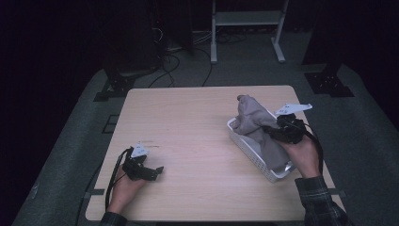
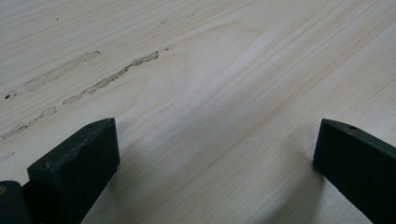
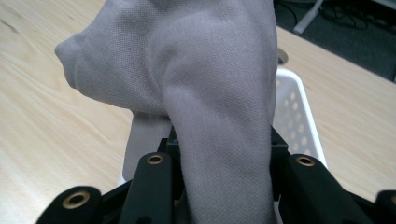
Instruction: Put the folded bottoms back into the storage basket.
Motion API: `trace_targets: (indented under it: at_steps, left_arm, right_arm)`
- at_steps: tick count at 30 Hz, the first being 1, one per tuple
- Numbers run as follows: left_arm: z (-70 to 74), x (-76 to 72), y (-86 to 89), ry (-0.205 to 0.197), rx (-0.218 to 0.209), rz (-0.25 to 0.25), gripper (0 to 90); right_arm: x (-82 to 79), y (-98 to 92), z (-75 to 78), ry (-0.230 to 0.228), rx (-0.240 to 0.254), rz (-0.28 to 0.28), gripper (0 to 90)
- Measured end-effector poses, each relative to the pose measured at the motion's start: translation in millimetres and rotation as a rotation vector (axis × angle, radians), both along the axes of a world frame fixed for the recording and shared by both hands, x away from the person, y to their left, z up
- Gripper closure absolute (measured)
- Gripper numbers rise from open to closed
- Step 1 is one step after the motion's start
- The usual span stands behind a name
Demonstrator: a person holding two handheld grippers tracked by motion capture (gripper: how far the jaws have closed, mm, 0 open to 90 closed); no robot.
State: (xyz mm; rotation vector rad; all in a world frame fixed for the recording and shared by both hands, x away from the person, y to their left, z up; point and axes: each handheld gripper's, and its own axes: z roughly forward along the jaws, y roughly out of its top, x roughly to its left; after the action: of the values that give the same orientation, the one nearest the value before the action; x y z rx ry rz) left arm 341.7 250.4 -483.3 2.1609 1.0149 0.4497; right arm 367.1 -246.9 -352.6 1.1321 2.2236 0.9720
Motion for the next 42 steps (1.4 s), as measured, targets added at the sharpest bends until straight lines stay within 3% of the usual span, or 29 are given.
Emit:
trace_targets:
  at_steps: [15,24,31,36,42]
  left_arm:
    - [0.1,-0.7,0.1,0.001,0.002,0.000,0.0]
    - [0.0,-1.0,0.2,0.001,0.002,-0.002,0.0]
    - [0.0,-1.2,0.1,0.001,0.000,-0.002,0.0]
    - [0.0,-1.2,0.1,0.001,0.001,-0.002,0.0]
    - [-0.1,-1.2,0.1,0.001,0.000,-0.002,0.0]
  right_arm:
    - [29.8,-11.6,-39.3,0.121,-0.035,-0.059,65.1]
    - [36.0,-5.1,-54.3,0.178,-0.050,-0.047,63.0]
    - [39.1,-0.1,-63.0,0.217,-0.097,-0.029,54.4]
    - [37.7,-1.2,-60.5,0.222,-0.094,-0.025,42.7]
    - [25.7,-13.3,-34.4,0.150,-0.045,-0.020,40.2]
